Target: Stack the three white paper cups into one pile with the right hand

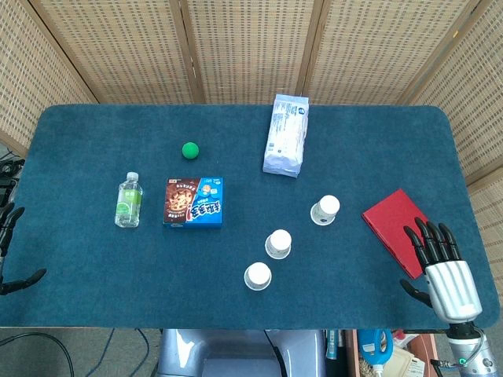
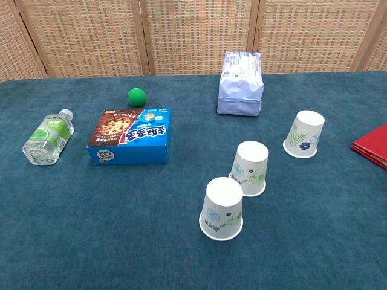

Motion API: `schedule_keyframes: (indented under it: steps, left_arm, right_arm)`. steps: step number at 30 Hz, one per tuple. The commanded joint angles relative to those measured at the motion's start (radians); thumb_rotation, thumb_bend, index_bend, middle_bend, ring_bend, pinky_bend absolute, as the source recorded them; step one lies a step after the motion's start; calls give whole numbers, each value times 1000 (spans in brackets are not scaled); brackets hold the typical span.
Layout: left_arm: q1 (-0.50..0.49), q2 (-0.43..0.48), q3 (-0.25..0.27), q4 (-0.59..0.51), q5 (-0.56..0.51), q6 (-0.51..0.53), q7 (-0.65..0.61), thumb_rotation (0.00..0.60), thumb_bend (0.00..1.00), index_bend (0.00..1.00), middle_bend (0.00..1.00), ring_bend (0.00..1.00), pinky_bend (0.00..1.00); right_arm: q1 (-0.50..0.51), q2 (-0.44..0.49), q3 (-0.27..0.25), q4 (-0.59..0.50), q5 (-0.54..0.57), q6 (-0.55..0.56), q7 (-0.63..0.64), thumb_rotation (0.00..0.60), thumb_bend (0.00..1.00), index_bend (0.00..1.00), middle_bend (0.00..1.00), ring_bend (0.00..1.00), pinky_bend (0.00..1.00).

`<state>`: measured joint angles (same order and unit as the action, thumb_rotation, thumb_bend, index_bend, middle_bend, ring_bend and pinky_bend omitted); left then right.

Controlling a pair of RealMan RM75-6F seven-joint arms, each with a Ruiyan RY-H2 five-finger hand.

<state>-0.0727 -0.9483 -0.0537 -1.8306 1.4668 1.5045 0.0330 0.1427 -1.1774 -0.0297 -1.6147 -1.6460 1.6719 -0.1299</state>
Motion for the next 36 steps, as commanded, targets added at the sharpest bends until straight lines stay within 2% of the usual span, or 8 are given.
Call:
schedule_keyframes:
  steps: [1, 7, 10, 17, 20, 25, 29, 36]
  left_arm:
    - [3, 0, 2, -1, 1, 3, 5, 600, 138, 0, 0, 0, 0]
    - [8, -2, 3, 0, 8, 12, 6, 600, 137, 0, 0, 0, 0]
    - [5, -4, 2, 3, 3, 6, 8, 600, 137, 0, 0, 0, 0]
    - [-10, -9, -10, -3, -30, -22, 32, 600, 138, 0, 0, 0, 0]
    - [-13, -12, -12, -5, -39, -27, 40, 600, 137, 0, 0, 0, 0]
    - [-19, -15, -17, -5, -56, -39, 48, 600, 138, 0, 0, 0, 0]
    - [-27, -13, -24, -2, -78, -55, 44, 600, 138, 0, 0, 0, 0]
    - [-37, -8, -35, -2, -107, -75, 35, 600, 136, 0, 0, 0, 0]
  right_arm:
    - [-4, 0, 5, 6, 0, 0, 3, 600, 0, 27, 0, 0, 0]
    - [-3, -1, 10, 2, -27, -9, -1, 600, 0, 27, 0, 0, 0]
    - [26, 7, 13, -17, -47, -53, 20, 600, 0, 27, 0, 0, 0]
    - [218, 78, 21, -144, -97, -337, 212, 600, 0, 101, 85, 0, 0]
    - [294, 74, 39, -156, -90, -450, 230, 600, 0, 122, 109, 0, 13]
    - [420, 20, 95, -142, 41, -681, 229, 600, 6, 153, 166, 23, 73]
    - [482, -53, 139, -119, 143, -776, 220, 600, 27, 162, 187, 46, 110]
    - [563, -165, 184, -37, 306, -877, 80, 600, 99, 187, 219, 88, 169]
